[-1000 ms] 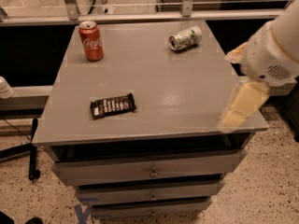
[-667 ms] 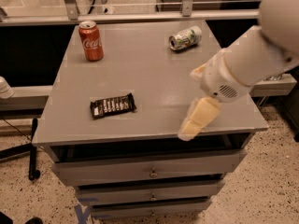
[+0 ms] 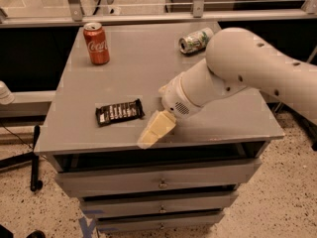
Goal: Move rxbar chocolate near 7up can
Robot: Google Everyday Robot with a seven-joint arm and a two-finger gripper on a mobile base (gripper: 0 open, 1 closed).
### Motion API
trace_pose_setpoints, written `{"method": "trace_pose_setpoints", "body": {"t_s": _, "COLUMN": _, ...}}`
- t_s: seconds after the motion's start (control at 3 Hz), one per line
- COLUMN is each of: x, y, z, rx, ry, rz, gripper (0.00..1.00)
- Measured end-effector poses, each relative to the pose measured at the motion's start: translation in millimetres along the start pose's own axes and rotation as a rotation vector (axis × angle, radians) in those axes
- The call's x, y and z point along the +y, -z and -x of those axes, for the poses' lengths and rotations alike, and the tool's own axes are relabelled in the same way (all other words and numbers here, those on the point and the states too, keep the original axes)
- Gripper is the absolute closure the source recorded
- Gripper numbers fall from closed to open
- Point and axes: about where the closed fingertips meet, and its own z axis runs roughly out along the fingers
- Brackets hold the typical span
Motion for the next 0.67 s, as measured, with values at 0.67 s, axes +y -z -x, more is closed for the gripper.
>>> {"method": "trace_pose_setpoints", "body": {"t_s": 0.67, "x": -7.1, "y": -49.1, "z": 49.7, "rx": -0.102, "ry": -0.058, "rz": 0.035, "gripper": 0.00}}
